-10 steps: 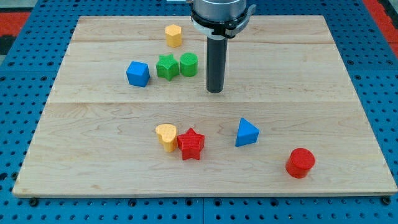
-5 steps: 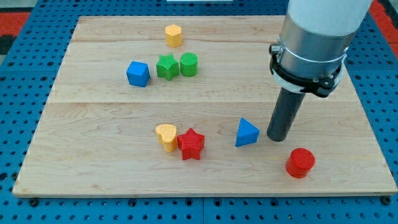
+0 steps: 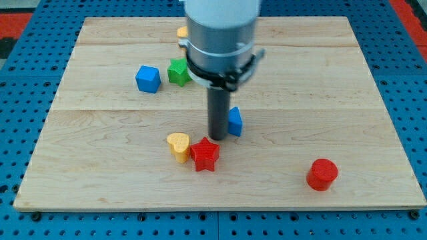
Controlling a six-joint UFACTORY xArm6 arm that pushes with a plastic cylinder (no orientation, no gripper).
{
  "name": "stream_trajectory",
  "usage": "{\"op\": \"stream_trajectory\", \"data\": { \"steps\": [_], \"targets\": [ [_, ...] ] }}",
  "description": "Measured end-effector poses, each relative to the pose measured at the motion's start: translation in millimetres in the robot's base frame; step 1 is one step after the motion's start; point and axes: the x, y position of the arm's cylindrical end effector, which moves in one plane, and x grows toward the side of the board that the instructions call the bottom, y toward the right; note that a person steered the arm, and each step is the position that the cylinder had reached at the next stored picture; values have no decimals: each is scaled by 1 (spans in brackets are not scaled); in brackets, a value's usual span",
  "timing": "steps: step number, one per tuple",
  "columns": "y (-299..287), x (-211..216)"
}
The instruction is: Slide the blue triangle towards the center
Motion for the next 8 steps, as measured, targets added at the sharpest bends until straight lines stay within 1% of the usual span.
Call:
{"op": "stream_trajectory", "data": {
  "steps": [2, 3, 4, 5, 6, 8],
  "targets": [
    [33, -3],
    [44, -33],
    [69, -18],
    [80, -19],
    [96, -43],
    [124, -54]
  ]
}}
